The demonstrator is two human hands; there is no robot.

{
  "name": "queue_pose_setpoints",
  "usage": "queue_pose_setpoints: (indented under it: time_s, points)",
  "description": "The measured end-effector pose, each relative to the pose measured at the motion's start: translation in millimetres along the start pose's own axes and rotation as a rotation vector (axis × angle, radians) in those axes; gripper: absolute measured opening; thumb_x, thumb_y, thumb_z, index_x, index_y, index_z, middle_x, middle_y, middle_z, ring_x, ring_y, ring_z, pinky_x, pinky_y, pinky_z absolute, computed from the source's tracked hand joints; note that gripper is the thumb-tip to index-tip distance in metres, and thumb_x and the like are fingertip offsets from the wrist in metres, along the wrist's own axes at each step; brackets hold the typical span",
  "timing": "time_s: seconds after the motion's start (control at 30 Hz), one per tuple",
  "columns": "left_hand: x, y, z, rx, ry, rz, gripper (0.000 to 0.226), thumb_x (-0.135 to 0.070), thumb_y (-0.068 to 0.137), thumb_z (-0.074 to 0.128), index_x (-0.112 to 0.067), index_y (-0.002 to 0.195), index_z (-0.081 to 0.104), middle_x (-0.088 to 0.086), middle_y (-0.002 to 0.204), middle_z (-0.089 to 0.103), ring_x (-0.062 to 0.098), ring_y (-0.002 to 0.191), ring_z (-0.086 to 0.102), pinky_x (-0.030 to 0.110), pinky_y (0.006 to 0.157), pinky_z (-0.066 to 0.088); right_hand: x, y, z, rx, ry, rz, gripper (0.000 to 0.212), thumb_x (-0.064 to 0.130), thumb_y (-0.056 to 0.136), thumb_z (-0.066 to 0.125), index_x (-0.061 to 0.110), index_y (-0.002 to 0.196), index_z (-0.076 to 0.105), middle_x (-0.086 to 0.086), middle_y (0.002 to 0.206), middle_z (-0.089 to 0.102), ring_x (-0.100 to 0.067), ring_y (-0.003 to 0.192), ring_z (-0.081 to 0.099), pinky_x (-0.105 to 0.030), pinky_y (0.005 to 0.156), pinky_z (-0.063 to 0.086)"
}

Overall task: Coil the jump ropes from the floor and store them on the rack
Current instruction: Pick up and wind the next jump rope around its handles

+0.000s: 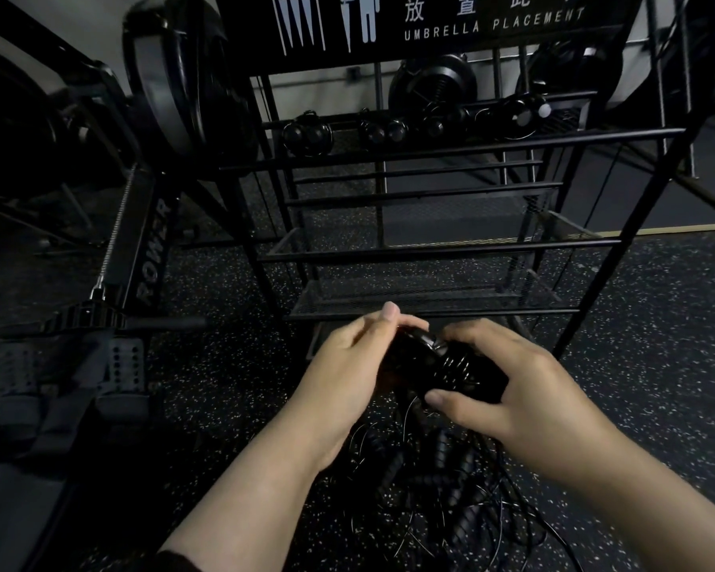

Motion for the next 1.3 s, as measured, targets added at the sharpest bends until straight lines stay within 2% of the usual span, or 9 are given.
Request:
queue_pose_setpoints:
  time_s: [0.2, 0.33, 0.43, 0.6, 0.7, 0.83, 1.0, 1.13, 1.3]
  points:
    - [-10, 0, 3, 0.033, 0.123, 0.088, 0.048, -0.059, 0.097, 0.042, -0.024, 0.103, 0.074, -0.003, 0.103, 0.077, 0.011, 0.103, 0.071, 0.042, 0.103, 0.051, -2, -5, 6, 0.017, 0.103, 0.043, 0.045, 0.060, 0.073, 0.074, 0.040, 0.111, 0.063, 0.025, 0.111, 0.066, 0.003, 0.104, 0.065, -0.016, 0.083, 0.049]
    - [0, 2, 3, 0.007, -0.033, 0.015, 0.062, -0.075, 0.089, 0.045, -0.024, 0.106, 0.075, 0.001, 0.108, 0.077, 0.016, 0.109, 0.070, 0.042, 0.105, 0.049, -5, -5, 17, 0.051, 0.245, 0.136, 0.041, 0.046, 0.077, 0.077, 0.043, 0.113, 0.060, 0.039, 0.099, 0.068, 0.016, 0.086, 0.065, -0.005, 0.073, 0.046]
    - [8, 3, 1, -0.028, -0.240, -0.034, 0.056, -0.068, 0.085, 0.047, -0.026, 0.110, 0.075, 0.006, 0.112, 0.076, 0.019, 0.110, 0.071, 0.039, 0.099, 0.053, -7, -3, 18, 0.039, 0.370, 0.195, 0.042, 0.047, 0.076, 0.074, 0.042, 0.116, 0.062, 0.023, 0.104, 0.074, 0.002, 0.094, 0.071, -0.015, 0.081, 0.052]
    - [12, 3, 5, -0.028, -0.271, -0.064, 0.047, -0.058, 0.081, 0.065, -0.032, 0.120, 0.070, -0.002, 0.116, 0.075, 0.015, 0.112, 0.070, 0.037, 0.101, 0.052, -17, -5, 38, 0.045, 0.760, 0.369, 0.025, 0.038, 0.084, 0.070, 0.034, 0.108, 0.074, -0.003, 0.102, 0.079, -0.020, 0.088, 0.077, -0.025, 0.070, 0.059]
    - [15, 6, -2, -0.127, -0.233, -0.086, 0.039, -0.052, 0.091, 0.064, -0.025, 0.117, 0.072, -0.001, 0.110, 0.077, 0.015, 0.105, 0.073, 0.039, 0.100, 0.055, -16, -9, 54, 0.130, 0.940, 0.453, 0.019, 0.034, 0.083, 0.070, 0.034, 0.101, 0.076, -0.008, 0.088, 0.077, -0.020, 0.067, 0.073, -0.029, 0.054, 0.057]
    - [19, 8, -6, -0.178, -0.214, -0.130, 0.027, -0.043, 0.097, 0.064, -0.020, 0.105, 0.075, 0.003, 0.099, 0.079, 0.018, 0.095, 0.076, 0.036, 0.090, 0.060, -25, -11, 63, 0.114, 0.917, 0.508, 0.047, 0.034, 0.081, 0.076, 0.036, 0.125, 0.061, -0.008, 0.104, 0.078, -0.027, 0.089, 0.076, -0.037, 0.069, 0.060]
    - [25, 14, -6, -0.180, -0.199, -0.163, 0.043, -0.065, 0.089, 0.064, -0.028, 0.110, 0.073, -0.004, 0.106, 0.078, 0.015, 0.104, 0.073, 0.043, 0.103, 0.054, -32, -10, 59, 0.041, 0.907, 0.531, 0.029, 0.030, 0.089, 0.074, 0.024, 0.117, 0.069, -0.014, 0.104, 0.078, -0.032, 0.091, 0.075, -0.049, 0.081, 0.062]
    - [25, 17, 8, -0.055, -0.380, -0.175, 0.059, -0.062, 0.088, 0.067, -0.019, 0.128, 0.065, 0.005, 0.127, 0.071, 0.020, 0.123, 0.065, 0.045, 0.113, 0.045, -37, -9, 46, -0.079, 1.008, 0.552, 0.032, 0.032, 0.089, 0.072, 0.017, 0.117, 0.069, -0.016, 0.104, 0.077, -0.034, 0.087, 0.075, -0.044, 0.073, 0.060]
    - [24, 18, 16, -0.111, -0.324, -0.153, 0.035, -0.048, 0.099, 0.059, -0.025, 0.125, 0.065, -0.001, 0.117, 0.075, 0.015, 0.114, 0.070, 0.042, 0.109, 0.050, -32, -8, 46, -0.065, 1.033, 0.558, 0.037, 0.035, 0.089, 0.070, 0.020, 0.123, 0.066, -0.012, 0.113, 0.077, -0.032, 0.104, 0.074, -0.051, 0.092, 0.058]
Point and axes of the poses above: each hand's wrist, its own y-axis towards the middle knuckle, its own z-axis out of the palm, x = y × z, the point moved 9 cm from there along y, towards the middle knuckle
